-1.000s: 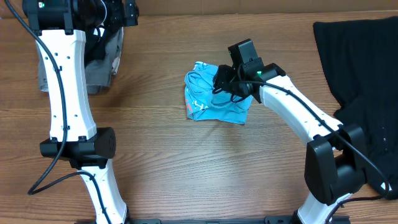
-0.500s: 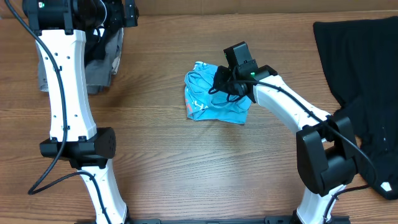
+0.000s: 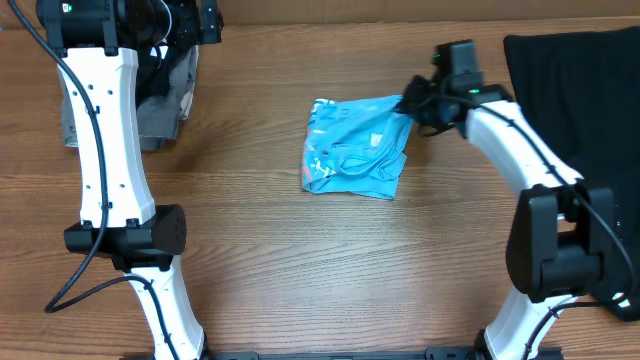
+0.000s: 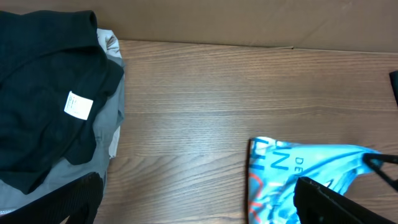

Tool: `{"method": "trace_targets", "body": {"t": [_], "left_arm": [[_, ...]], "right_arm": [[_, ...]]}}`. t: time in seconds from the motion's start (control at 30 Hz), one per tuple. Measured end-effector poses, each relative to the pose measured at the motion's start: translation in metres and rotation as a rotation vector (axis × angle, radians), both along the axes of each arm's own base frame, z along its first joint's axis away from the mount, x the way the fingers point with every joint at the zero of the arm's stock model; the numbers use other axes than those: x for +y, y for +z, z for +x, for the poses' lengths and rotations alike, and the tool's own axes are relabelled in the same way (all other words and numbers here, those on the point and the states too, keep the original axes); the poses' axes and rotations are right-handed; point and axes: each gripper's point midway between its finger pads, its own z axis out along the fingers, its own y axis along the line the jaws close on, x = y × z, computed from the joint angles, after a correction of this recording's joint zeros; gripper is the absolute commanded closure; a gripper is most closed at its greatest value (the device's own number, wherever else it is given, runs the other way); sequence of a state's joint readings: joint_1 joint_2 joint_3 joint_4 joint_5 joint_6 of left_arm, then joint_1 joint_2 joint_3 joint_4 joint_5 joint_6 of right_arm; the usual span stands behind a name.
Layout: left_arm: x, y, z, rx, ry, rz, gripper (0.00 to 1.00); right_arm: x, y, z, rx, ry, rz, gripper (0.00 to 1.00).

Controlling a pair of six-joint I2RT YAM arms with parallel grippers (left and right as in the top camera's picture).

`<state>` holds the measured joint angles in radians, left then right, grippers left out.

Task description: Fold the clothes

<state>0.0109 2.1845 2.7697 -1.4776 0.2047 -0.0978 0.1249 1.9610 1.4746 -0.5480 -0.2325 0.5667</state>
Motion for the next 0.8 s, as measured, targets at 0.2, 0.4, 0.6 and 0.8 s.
{"method": "trace_targets", "body": {"t": [0.2,0.4,0.6,0.8], "left_arm": [[0.0,-0.001,-0.001,0.005,0.0,0.0,0.0],[0.0,-0.002,-0.002,0.01,-0.003,0.003,0.0],[0.0,-0.002,-0.002,0.01,-0.009,0.007,0.0],[0.0,-0.002,-0.002,0.007,-0.017,0.014,0.0]], "right_arm": [[-0.009,-0.002,-0.007,0.014,0.078,0.011,0.0],[0.016,-0.001,-0.025,0.0,0.3,0.034,0.0],[0.054,-0.012,-0.059,0.031,0.534,-0.044,0.04],[0.096,-0.02,-0.076,-0.019,0.719,-0.22,0.45]]}}
